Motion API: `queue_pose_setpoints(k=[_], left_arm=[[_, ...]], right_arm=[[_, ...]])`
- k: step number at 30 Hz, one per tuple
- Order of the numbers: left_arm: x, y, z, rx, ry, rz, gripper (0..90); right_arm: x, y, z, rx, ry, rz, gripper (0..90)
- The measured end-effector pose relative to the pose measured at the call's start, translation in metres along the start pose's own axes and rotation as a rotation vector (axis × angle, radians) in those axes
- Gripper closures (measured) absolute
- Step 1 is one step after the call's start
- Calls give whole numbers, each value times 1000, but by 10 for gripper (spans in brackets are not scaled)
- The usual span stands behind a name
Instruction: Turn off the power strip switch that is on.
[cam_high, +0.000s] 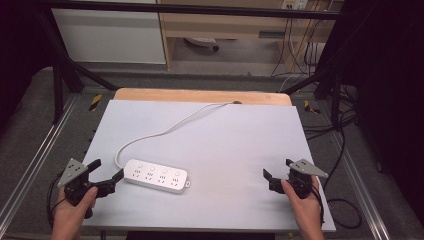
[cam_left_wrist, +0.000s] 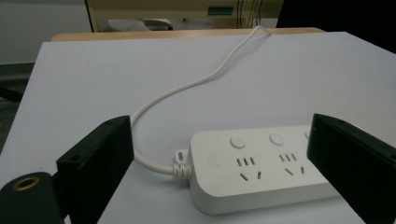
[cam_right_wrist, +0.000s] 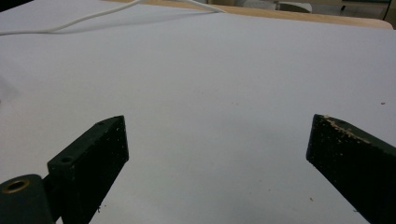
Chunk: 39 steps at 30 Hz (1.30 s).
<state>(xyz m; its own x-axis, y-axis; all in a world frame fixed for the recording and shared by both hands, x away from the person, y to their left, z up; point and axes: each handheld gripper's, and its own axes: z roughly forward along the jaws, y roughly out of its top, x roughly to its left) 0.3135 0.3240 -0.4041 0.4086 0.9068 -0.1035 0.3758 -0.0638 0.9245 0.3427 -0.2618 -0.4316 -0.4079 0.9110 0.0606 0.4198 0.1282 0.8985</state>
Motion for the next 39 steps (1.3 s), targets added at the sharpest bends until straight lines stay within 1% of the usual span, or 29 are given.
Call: queue_pose_setpoints(k=[4, 5, 6, 8, 10, 12, 13, 16, 20, 22, 23, 27, 29, 30, 32, 35, 39], left_arm=[[1, 1, -2, -11, -1, -6, 71], [0, 2, -3, -16, -1, -3, 72], [0, 2, -3, -16, -1, -3, 72], [0, 2, -3, -16, -4, 0, 73], [-2, 3, -3, -29, -6, -14, 75], [-2, 3, -3, -34, -8, -14, 84], [-3, 4, -3, -33, -5, -6, 84], [-9, 8, -5, -53, -10, 0, 90], [-14, 11, -6, -69, -16, 10, 88], [-20, 16, -6, -76, -7, 19, 88], [-20, 16, -6, -76, -7, 19, 82], [-28, 23, -7, -71, 25, 9, 70], [-31, 27, -9, -87, 44, 10, 45], [-32, 29, -9, -91, 44, 10, 52], [-33, 34, -11, -93, 39, -7, 63], [-34, 39, -11, -101, 52, -10, 52], [-30, 46, -5, -81, 67, -26, 63]], right_arm=[[4, -1, 1, 3, 6, -17, 50], [7, -1, 2, -1, 7, -25, 47], [8, -1, 2, -7, 5, -36, 47], [10, -1, 2, -15, 5, -45, 44], [11, -1, 3, -8, 14, -49, 40], [13, -1, 4, -7, 20, -52, 43], [13, -1, 4, -7, 20, -52, 43], [16, 0, 3, -10, 23, -50, 37], [17, 1, 2, -3, 23, -56, 35], [18, 1, 2, -7, 23, -63, 34], [19, 1, 2, -4, 20, -67, 36], [20, 1, 3, 9, 23, -77, 36], [21, 1, 4, 17, 24, -84, 35], [21, 1, 4, 17, 24, -84, 35], [21, 1, 4, 16, 26, -86, 34], [22, 1, 4, 17, 33, -92, 32], [23, 1, 2, 12, 40, -95, 32]])
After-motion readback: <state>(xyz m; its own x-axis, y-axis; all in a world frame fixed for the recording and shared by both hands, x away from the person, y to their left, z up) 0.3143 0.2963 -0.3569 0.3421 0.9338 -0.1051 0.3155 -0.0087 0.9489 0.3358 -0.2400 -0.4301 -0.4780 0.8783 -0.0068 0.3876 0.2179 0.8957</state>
